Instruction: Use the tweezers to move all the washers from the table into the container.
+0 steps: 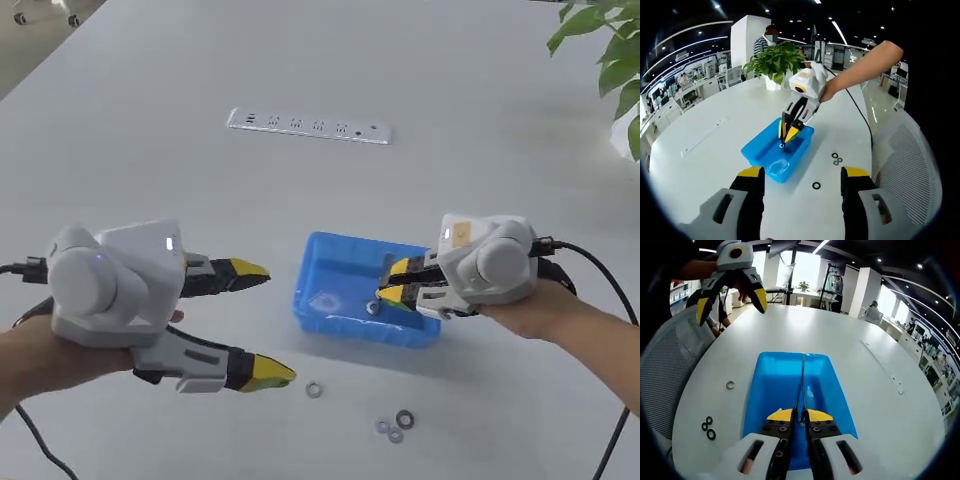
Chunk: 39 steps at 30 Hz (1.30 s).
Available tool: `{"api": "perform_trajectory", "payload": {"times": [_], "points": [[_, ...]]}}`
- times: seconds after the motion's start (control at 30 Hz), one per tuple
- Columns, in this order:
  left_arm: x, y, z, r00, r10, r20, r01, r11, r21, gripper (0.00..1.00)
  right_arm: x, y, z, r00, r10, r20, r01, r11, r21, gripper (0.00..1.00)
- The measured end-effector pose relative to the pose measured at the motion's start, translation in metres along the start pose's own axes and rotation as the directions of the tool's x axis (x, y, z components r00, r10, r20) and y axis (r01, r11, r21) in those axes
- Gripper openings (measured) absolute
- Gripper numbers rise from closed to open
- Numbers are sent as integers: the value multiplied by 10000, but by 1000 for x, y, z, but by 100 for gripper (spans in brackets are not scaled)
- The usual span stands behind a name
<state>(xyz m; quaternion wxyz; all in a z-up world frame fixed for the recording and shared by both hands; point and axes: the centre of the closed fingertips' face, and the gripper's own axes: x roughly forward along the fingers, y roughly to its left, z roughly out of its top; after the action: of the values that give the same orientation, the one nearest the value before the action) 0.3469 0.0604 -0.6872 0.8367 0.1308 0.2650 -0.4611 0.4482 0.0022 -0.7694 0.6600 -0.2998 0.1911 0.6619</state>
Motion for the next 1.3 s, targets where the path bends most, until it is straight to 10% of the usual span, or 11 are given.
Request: {"api": "perform_trajectory", "payload": {"times": [0.8, 1.3], "points": [[51, 35, 45, 9893, -818, -1206, 998, 9834, 1518, 25, 5, 0, 3, 10000, 13, 52, -12, 9999, -159, 9], [67, 38, 63, 9503, -1601, -2672, 2199, 9523, 2115, 14, 6, 1, 4, 9999, -39, 140, 40, 10000, -89, 9]]}}
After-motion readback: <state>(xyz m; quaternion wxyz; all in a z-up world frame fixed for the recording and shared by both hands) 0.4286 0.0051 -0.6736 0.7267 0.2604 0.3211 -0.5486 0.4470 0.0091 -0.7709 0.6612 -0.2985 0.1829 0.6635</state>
